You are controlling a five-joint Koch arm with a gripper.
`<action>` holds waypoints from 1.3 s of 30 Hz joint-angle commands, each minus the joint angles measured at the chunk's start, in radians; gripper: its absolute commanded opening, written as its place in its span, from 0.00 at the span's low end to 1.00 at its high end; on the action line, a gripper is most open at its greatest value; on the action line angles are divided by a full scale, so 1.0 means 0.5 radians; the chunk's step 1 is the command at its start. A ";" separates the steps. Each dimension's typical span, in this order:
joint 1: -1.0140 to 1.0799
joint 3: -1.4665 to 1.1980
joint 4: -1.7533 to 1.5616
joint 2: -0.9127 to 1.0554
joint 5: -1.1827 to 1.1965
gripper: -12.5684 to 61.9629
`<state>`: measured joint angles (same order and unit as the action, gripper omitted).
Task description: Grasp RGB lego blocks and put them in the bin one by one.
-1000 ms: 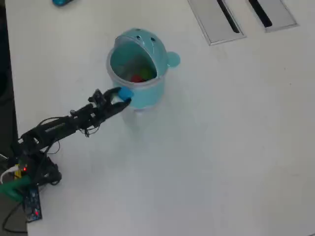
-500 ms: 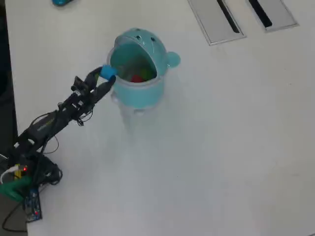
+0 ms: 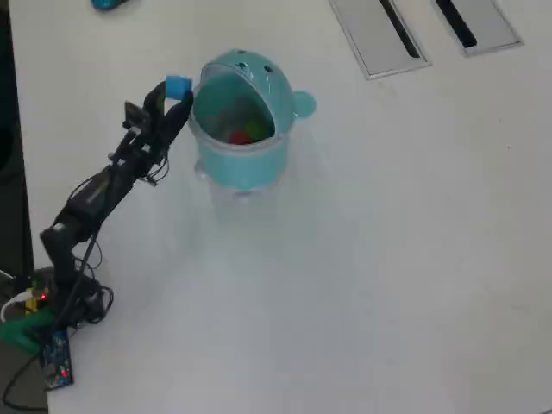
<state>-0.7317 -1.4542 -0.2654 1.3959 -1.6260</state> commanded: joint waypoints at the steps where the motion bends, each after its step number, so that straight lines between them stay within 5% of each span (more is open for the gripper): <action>1: -0.006 0.242 -0.104 -0.009 -0.058 0.34; 14: 0.150 0.709 0.107 -0.313 -0.080 0.34; 25: 0.270 0.712 0.129 -0.288 -0.242 0.58; 39: 0.319 0.341 0.390 0.123 -0.239 0.59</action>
<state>-0.5798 -1.3116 -0.0736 1.3760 -1.7227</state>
